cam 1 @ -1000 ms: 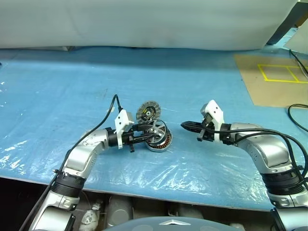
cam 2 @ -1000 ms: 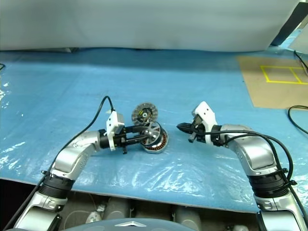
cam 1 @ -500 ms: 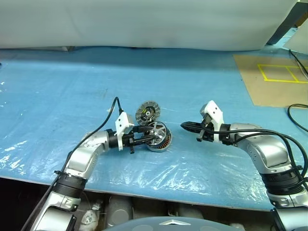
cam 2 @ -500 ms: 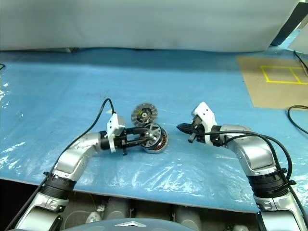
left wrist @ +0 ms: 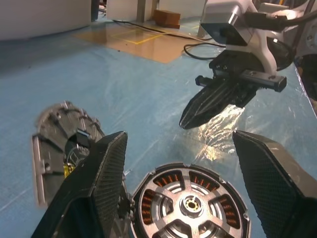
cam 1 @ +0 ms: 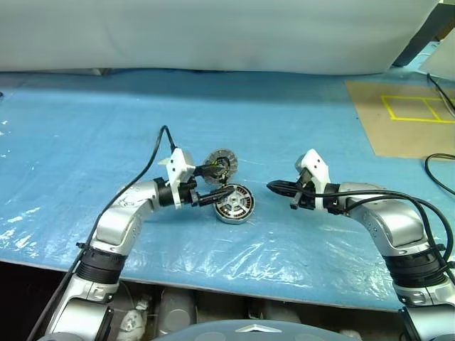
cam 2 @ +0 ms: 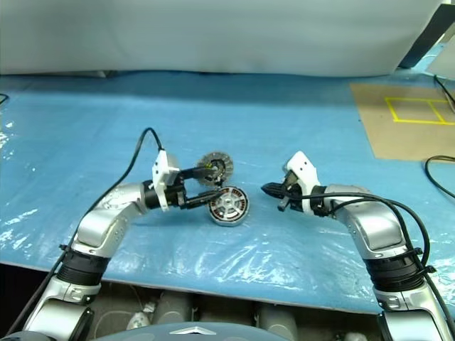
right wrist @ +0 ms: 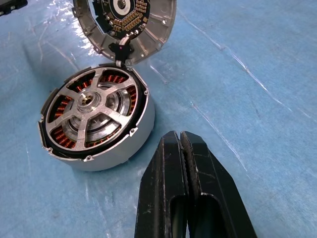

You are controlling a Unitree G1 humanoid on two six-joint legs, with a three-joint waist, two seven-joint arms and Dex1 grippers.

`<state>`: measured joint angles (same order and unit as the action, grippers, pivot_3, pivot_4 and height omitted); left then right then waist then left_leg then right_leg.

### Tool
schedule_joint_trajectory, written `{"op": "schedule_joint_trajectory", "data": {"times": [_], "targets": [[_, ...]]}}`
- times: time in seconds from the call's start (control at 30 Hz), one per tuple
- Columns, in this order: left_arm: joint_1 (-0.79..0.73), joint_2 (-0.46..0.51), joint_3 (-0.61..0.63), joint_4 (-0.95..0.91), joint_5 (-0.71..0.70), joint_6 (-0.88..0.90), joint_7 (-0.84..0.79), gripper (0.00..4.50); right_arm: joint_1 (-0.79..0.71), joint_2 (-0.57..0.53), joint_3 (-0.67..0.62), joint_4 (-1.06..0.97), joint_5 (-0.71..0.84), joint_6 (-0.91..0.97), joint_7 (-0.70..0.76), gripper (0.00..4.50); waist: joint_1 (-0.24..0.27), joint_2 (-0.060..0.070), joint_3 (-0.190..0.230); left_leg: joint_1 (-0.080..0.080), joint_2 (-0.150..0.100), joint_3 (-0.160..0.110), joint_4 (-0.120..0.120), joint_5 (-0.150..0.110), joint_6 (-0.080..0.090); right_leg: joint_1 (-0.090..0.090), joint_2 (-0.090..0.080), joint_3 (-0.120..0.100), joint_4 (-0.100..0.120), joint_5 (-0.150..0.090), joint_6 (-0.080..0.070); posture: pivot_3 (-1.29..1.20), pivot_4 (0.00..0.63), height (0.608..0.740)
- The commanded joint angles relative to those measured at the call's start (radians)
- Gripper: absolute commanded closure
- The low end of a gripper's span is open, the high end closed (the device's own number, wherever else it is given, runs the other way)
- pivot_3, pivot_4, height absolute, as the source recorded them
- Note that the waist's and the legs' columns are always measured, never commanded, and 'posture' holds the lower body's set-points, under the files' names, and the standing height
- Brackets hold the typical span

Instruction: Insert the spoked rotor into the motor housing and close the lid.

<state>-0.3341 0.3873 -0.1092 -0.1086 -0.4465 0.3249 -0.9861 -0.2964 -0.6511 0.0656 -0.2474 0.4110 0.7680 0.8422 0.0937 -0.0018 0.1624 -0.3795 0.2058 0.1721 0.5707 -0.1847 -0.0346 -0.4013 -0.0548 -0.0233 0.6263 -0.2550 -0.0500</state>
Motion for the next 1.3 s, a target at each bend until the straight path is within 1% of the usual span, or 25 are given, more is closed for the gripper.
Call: {"op": "schedule_joint_trajectory", "data": {"times": [0.03,0.1,0.27,0.43,0.7,0.73,0.87,0.93,1.0,1.07,1.2,1.3], "targets": [[0.019,0.027,0.031,-0.058,-0.051,0.022,-0.022,0.93,-0.037,0.018,-0.016,-0.052,0.057,0.001,0.024,4.5,-0.002,0.0,0.0,0.0,0.0,0.0,0.0,0.0,0.0,0.0,0.0,0.0,0.0,0.0,0.0,0.0,0.15,0.74],[0.047,0.055,0.042,-0.07,-0.075,0.041,-0.046,0.93,-0.056,0.033,-0.001,-0.058,0.078,0.009,0.043,4.5,-0.003,0.0,0.0,0.0,0.0,0.0,0.0,0.0,0.0,0.0,0.0,0.0,0.0,0.0,0.0,0.0,0.15,0.74],[0.136,0.109,0.055,-0.059,-0.084,0.037,-0.08,0.93,-0.089,0.055,0.105,-0.011,0.049,-0.031,0.106,4.5,-0.003,0.0,0.0,0.001,0.0,0.0,0.0,0.0,0.0,0.0,0.001,0.0,0.0,0.0,0.0,0.0,0.15,0.74],[0.209,0.136,0.053,-0.039,-0.045,-0.031,-0.099,0.93,-0.149,0.086,0.149,0.046,0.049,-0.055,0.154,4.5,0.0,0.0,0.0,0.0,0.0,0.0,0.0,0.0,0.0,0.0,0.0,0.0,0.0,0.0,0.0,0.0,0.15,0.74],[0.284,0.133,0.044,-0.045,-0.011,-0.098,-0.09,0.93,-0.214,0.145,0.195,0.155,0.006,-0.091,0.171,4.5,-0.002,0.0,0.0,0.001,0.0,0.0,0.0,0.0,0.0,0.001,0.0,0.0,0.0,0.0,0.0,0.0,0.15,0.74],[0.287,0.131,0.042,-0.046,-0.009,-0.103,-0.087,0.93,-0.215,0.15,0.216,0.185,-0.016,-0.098,0.171,4.5,-0.001,0.0,0.0,0.001,0.0,0.0,0.0,0.0,0.0,0.001,0.0,0.0,0.0,0.0,0.0,0.0,0.15,0.74],[0.281,0.118,0.032,-0.051,0.0,-0.106,-0.07,0.93,-0.187,0.124,0.353,0.354,-0.191,-0.235,0.188,4.5,-0.002,0.001,-0.001,0.001,0.0,0.0,0.0,0.0,0.0,0.002,0.0,0.0,0.0,0.0,0.0,0.0,0.15,0.74],[0.273,0.118,0.028,-0.053,0.007,-0.108,-0.07,0.93,-0.167,0.114,0.374,0.379,-0.208,-0.265,0.216,4.5,-0.002,0.001,-0.001,0.005,0.0,0.0,0.0,0.0,0.0,0.005,0.0,0.0,0.0,0.0,0.0,0.0,0.15,0.74],[0.263,0.118,0.029,-0.058,0.004,-0.098,-0.067,0.93,-0.163,0.109,0.373,0.379,-0.222,-0.285,0.224,4.5,-0.001,0.001,-0.001,0.014,0.0,0.0,-0.003,0.0,0.001,0.013,0.0,0.0,-0.003,-0.001,-0.001,0.0,0.15,0.74],[0.252,0.117,0.028,-0.059,0.005,-0.092,-0.063,0.93,-0.169,0.115,0.353,0.375,-0.219,-0.287,0.221,4.5,-0.001,0.001,-0.002,0.018,0.0,0.001,-0.003,-0.001,0.001,0.017,-0.001,0.0,-0.003,-0.001,0.0,0.0,0.15,0.74],[0.228,0.108,0.029,-0.042,0.013,-0.106,-0.052,0.93,-0.197,0.166,0.255,0.338,-0.123,-0.215,0.209,4.5,-0.001,0.001,-0.002,0.019,-0.001,0.001,-0.003,-0.001,0.001,0.018,-0.002,0.001,-0.003,-0.001,0.0,0.0,0.15,0.74],[0.195,0.083,0.052,0.01,0.017,-0.133,-0.028,0.93,-0.216,0.187,0.187,0.289,-0.04,-0.139,0.215,4.5,-0.001,0.001,-0.002,0.017,0.0,0.002,-0.003,-0.001,0.001,0.015,-0.002,0.001,-0.003,-0.001,-0.001,0.0,0.15,0.74]]}}
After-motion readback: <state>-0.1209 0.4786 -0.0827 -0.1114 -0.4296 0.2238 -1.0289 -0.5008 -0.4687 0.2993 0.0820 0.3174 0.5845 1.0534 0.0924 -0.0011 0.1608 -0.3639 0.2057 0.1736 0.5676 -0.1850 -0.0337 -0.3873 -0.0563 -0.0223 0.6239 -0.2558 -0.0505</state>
